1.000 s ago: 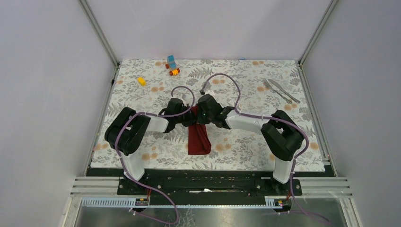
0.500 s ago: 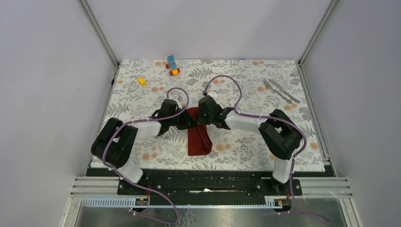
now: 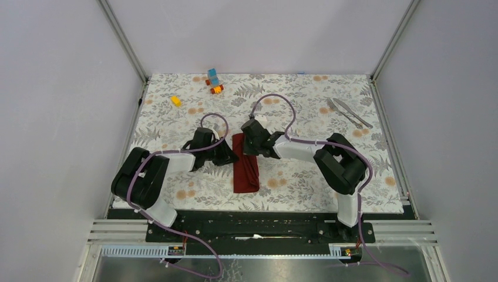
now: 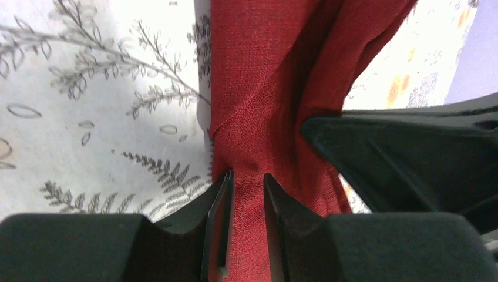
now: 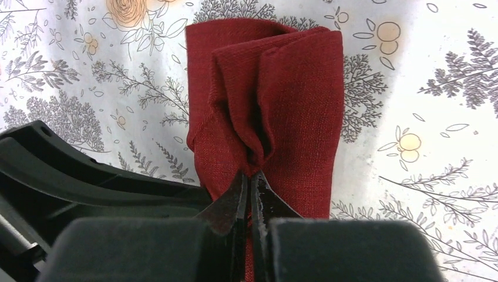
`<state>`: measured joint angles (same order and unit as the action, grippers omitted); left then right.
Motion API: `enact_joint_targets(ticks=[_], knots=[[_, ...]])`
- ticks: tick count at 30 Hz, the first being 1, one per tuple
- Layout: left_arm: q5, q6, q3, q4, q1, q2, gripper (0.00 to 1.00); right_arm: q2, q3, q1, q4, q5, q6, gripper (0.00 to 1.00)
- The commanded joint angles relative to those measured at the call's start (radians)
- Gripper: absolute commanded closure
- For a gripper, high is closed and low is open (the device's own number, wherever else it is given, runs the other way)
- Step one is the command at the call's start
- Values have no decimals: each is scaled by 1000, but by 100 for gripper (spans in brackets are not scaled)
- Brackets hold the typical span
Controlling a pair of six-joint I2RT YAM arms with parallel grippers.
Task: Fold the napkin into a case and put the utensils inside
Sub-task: Fold the 2/3-rectangle-folded napkin at the center of the board.
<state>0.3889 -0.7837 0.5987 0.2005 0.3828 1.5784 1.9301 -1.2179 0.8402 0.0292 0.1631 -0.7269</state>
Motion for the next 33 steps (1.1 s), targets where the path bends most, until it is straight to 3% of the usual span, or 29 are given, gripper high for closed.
enact_joint_targets(ticks=[1, 6, 13, 27, 33], knots=[[6, 14, -9, 101, -1, 61, 72, 37, -86, 30, 82, 83, -48, 100], [21, -27, -54, 187, 1, 101, 77, 64, -126, 49, 113, 113, -95, 100], [19, -20, -80, 180, 0, 66, 80, 69, -175, 69, 153, 144, -124, 100], [-6, 5, -148, 20, -9, -203, 59, 111, -234, 74, 188, 139, -143, 100], [43, 15, -118, 46, -100, -163, 58, 115, -230, 91, 187, 140, -122, 100]])
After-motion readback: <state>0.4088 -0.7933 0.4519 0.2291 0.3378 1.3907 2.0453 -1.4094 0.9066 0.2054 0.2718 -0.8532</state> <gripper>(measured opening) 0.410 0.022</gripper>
